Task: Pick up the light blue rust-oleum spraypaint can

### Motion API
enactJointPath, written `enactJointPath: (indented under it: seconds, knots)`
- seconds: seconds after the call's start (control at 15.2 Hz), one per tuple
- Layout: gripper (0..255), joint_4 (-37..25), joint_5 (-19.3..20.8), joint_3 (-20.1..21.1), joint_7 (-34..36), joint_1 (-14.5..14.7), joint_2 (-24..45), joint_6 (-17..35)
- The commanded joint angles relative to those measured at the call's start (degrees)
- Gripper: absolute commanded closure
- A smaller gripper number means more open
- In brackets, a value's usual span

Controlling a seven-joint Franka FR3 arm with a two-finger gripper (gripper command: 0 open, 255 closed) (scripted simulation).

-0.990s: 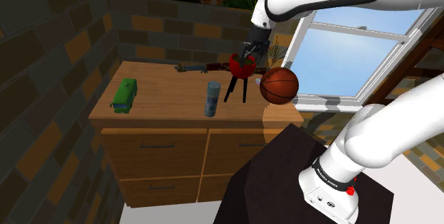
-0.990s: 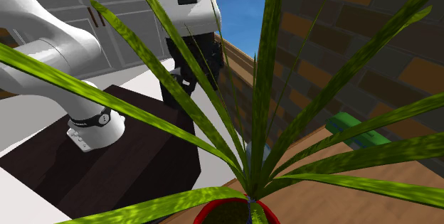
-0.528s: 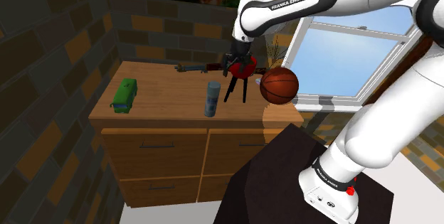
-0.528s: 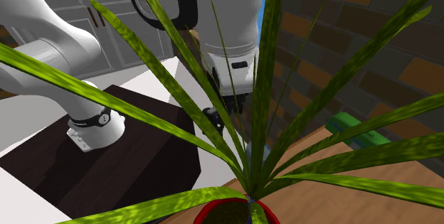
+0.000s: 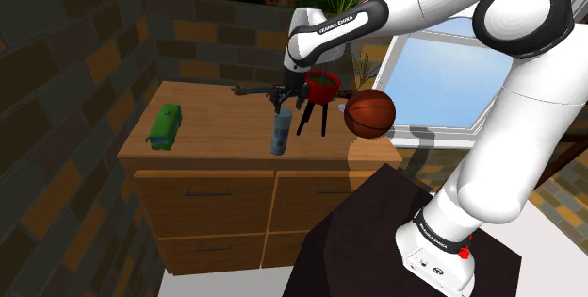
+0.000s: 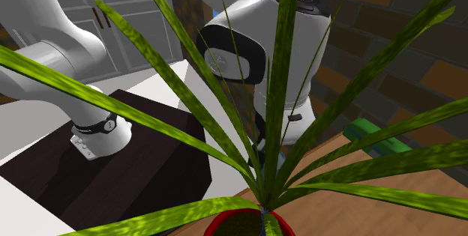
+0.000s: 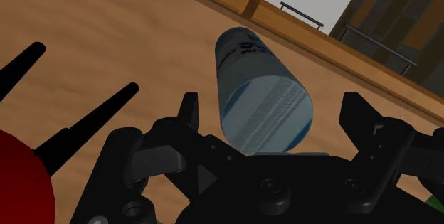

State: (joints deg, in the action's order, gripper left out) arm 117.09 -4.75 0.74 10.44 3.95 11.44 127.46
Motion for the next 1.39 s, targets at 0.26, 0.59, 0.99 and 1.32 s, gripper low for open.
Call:
enactJointPath:
  seconds: [0.26,0.59,0.99,1.32]
  knots:
    - [0,0.6,-0.4,0.2,-0.1,0.1,3.7,4.2]
    - [255,1.0,-0.4,0.2,-0.3,0.1,4.3,5.2]
    - [255,0.9,-0.4,0.2,-0.3,0.1,4.4,5.2]
    - [255,0.3,-0.3,0.2,-0.1,0.1,3.1,3.3]
